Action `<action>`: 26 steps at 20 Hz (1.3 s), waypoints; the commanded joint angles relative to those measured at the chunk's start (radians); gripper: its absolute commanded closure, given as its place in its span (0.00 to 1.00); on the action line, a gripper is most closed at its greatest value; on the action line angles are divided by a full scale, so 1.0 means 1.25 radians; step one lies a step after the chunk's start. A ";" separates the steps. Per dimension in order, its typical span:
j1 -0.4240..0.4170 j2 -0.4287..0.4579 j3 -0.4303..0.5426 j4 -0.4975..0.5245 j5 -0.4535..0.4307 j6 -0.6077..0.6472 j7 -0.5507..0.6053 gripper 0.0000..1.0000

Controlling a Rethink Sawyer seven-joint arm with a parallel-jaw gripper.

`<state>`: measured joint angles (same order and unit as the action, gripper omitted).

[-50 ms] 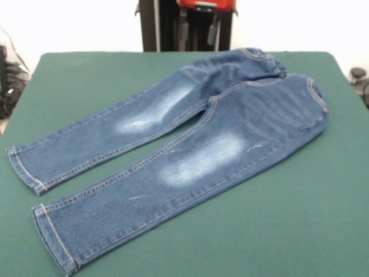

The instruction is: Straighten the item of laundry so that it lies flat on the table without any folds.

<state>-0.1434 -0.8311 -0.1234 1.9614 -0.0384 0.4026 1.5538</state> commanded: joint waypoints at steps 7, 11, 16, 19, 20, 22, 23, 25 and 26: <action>-0.016 -0.017 0.146 -0.134 -0.088 0.157 -0.070 0.00; 0.001 -0.024 0.140 -0.170 -0.114 0.199 -0.070 0.00; 0.008 -0.034 0.145 -0.227 -0.117 0.277 -0.069 0.00; 0.006 -0.013 0.150 -0.280 -0.138 0.316 -0.082 0.00; -0.001 -0.005 0.158 -0.291 -0.144 0.314 -0.089 0.00; -0.012 0.012 0.174 -0.311 -0.154 0.301 -0.097 0.00; -0.015 0.019 0.179 -0.315 -0.156 0.287 -0.091 0.00; -0.015 0.031 0.180 -0.335 -0.170 0.287 -0.090 0.00; -0.014 0.032 0.179 -0.341 -0.173 0.294 -0.084 0.00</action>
<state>-0.1685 -0.8567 -0.0385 1.6170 -0.2110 0.6818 1.5538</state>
